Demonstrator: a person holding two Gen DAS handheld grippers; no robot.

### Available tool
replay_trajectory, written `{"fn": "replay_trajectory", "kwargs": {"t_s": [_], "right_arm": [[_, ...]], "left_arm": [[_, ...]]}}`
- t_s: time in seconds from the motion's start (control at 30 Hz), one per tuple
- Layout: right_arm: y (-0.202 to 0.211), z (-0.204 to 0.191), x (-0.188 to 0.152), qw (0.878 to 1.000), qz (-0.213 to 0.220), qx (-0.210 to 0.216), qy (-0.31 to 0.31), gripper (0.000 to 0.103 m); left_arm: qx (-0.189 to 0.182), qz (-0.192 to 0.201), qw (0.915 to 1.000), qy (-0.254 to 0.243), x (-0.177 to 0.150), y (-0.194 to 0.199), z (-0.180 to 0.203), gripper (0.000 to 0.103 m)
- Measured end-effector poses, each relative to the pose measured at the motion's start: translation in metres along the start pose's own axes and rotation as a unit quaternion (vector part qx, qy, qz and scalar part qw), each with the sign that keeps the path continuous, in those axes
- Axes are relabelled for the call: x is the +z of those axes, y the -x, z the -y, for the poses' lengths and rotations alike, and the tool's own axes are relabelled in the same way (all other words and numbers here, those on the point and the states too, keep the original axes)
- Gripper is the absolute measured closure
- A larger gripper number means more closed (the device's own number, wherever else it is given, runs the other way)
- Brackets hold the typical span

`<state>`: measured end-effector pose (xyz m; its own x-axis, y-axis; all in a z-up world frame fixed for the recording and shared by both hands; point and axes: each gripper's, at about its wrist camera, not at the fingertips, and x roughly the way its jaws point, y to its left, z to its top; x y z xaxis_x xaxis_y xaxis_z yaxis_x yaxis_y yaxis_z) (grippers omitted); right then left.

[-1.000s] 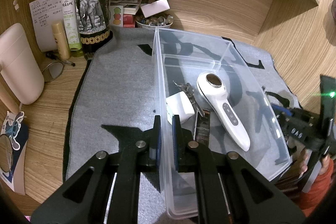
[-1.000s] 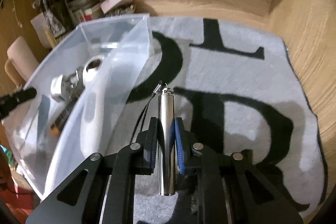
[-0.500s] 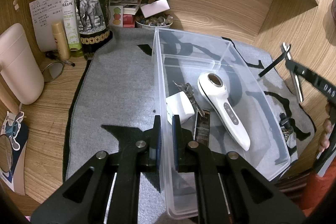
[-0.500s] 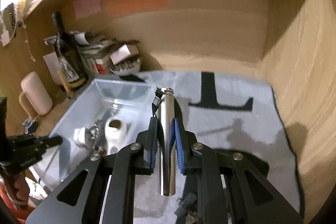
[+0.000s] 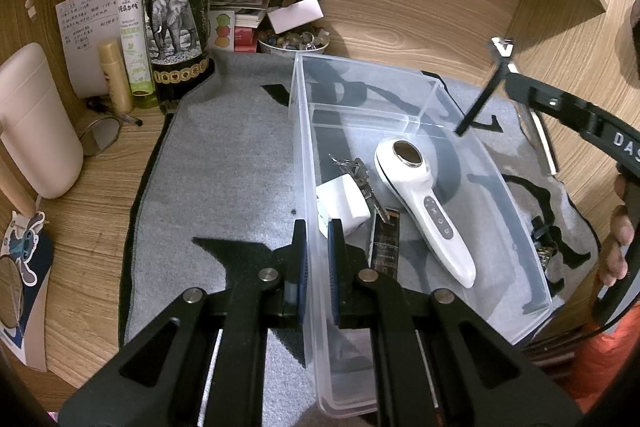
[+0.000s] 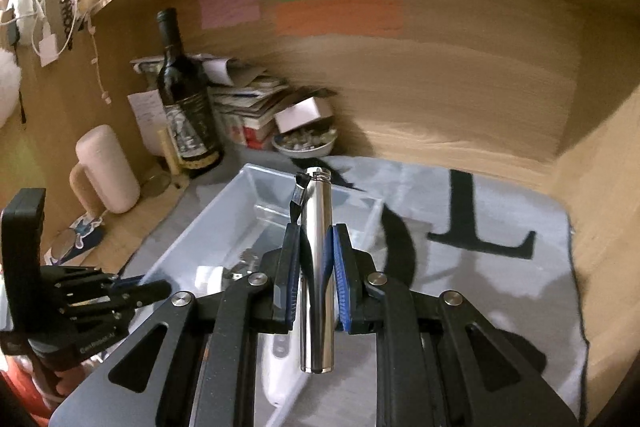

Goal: Organize rigid objects
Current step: 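Lower the silver cylinder into the clear box and open the right gripper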

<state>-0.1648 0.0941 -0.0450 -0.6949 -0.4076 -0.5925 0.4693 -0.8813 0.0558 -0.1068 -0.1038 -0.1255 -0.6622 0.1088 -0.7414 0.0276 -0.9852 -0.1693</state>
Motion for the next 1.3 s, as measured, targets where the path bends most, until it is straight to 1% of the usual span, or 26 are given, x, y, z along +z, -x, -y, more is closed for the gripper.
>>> {"fn": "replay_trajectory", "kwargs": {"t_s": [0.13,0.33,0.53,0.93,1.13,1.3], "right_arm": [[-0.012,-0.005,0.001,1.000,-0.012,0.017,0.002,0.089],[-0.033,-0.018,-0.002,0.998,-0.046,0.033,0.019,0.089],[-0.060,-0.030,-0.012,0.994,-0.095,0.033,0.047,0.089],[-0.086,-0.033,-0.020,0.984,-0.163,0.040,0.065,0.088],[-0.085,-0.035,-0.019,0.983,-0.165,0.040,0.067,0.088],[-0.079,-0.033,-0.017,0.985,-0.155,0.040,0.060,0.087]], "left_arm": [[0.000,0.000,1.0000,0.000,0.000,0.000,0.000,0.095],[-0.002,0.001,1.0000,0.000,-0.002,-0.001,0.003,0.095],[-0.005,0.002,1.0000,0.001,-0.002,-0.001,0.003,0.095],[-0.007,0.003,1.0000,0.003,-0.003,0.000,0.004,0.095],[-0.008,0.003,1.0000,0.002,-0.003,0.000,0.003,0.095],[-0.008,0.003,1.0000,0.002,-0.003,0.000,0.003,0.095]]}}
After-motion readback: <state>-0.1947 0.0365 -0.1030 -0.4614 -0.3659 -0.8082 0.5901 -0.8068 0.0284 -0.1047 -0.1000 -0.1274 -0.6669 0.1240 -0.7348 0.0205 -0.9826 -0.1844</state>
